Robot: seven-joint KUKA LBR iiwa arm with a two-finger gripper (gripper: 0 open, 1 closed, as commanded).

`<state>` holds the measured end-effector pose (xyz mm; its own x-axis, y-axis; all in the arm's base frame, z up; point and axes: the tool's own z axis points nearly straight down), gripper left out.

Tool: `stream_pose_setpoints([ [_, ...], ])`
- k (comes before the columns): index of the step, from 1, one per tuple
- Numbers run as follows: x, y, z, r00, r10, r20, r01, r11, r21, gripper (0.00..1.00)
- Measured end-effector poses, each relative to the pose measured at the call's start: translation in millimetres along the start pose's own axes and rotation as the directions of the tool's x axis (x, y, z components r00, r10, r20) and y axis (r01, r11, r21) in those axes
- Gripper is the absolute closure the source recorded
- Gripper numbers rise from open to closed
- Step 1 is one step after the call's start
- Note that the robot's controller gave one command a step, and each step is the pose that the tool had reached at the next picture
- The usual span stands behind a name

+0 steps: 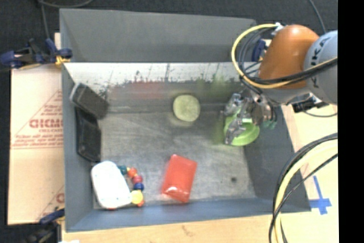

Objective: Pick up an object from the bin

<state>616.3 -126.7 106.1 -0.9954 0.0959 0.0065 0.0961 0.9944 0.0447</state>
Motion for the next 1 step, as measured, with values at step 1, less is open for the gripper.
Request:
stream_pose_setpoints([
  [1,-0.2,0.0,-0.1,1.000,-0.001,0.000,0.001,1.000,0.000,1.00],
])
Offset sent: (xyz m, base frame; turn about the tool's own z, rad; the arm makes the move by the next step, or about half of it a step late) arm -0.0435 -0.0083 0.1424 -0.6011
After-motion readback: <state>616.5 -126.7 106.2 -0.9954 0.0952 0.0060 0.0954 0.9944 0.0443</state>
